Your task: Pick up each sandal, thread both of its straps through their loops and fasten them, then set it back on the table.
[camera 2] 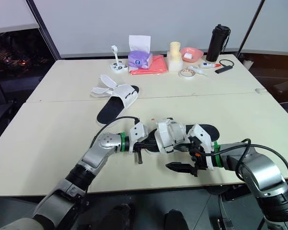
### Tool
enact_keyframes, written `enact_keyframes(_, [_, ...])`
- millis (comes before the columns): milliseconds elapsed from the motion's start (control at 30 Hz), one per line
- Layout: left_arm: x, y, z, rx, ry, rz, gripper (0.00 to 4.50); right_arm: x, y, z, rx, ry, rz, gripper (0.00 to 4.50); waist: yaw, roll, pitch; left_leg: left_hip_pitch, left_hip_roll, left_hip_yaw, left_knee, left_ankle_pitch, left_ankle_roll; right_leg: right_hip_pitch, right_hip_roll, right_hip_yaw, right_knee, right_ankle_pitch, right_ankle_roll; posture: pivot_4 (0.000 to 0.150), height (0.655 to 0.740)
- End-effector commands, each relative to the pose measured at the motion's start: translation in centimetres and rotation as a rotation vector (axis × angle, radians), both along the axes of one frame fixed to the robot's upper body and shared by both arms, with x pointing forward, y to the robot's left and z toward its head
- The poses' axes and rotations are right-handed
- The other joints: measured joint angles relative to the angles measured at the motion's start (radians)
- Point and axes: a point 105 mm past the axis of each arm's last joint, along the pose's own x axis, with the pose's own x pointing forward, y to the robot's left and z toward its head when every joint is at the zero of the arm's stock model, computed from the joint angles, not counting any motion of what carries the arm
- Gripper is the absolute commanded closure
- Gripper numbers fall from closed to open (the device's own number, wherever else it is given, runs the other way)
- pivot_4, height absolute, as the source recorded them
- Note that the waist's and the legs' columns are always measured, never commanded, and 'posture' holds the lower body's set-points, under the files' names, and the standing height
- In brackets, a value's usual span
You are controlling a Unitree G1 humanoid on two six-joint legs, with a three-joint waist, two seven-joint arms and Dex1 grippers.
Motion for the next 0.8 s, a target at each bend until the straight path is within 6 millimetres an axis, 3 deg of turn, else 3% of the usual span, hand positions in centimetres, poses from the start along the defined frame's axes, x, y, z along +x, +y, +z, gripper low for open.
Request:
enact_keyframes(33, [0.1,0.9,-2.3,0.073,0.060,0.045,4.50,0.0,1.8,0.8,0.034,-0.040,0.060,0.02,-0.003,0.000,0.000,0.000,0.000,0.000,0.000,0.000,0.000,0.000,0.001,0.000,0.000,0.000,0.000,0.150,0.7400])
enact_keyframes(200, [0.0,0.9,-2.3,0.073,0.060,0.042,4.50,0.5,2.1,0.4,0.055,-0.008,0.056,0.02,-0.013,-0.001,-0.001,0.001,0.001,0.000,0.000,0.000,0.000,0.000,0.002,0.000,0.000,0.001,-0.001,0.150,0.7400])
enact_keyframes(533, [-0.1,1.0,-2.3,0.076,0.058,0.044,4.50,-2.1,2.4,1.0,0.047,0.038,0.180,0.02,-0.005,-0.001,-0.001,0.000,0.000,-0.001,-0.002,0.000,0.000,-0.001,0.001,0.000,0.000,0.001,0.003,0.150,0.7400])
enact_keyframes(800, [-0.2,0.7,-2.4,0.074,0.061,0.036,4.50,-0.7,2.2,0.2,0.029,0.051,0.120,0.02,-0.001,-0.001,-0.001,0.000,0.000,0.000,-0.003,-0.001,0.000,-0.002,0.001,0.000,0.000,0.001,0.003,0.150,0.7400])
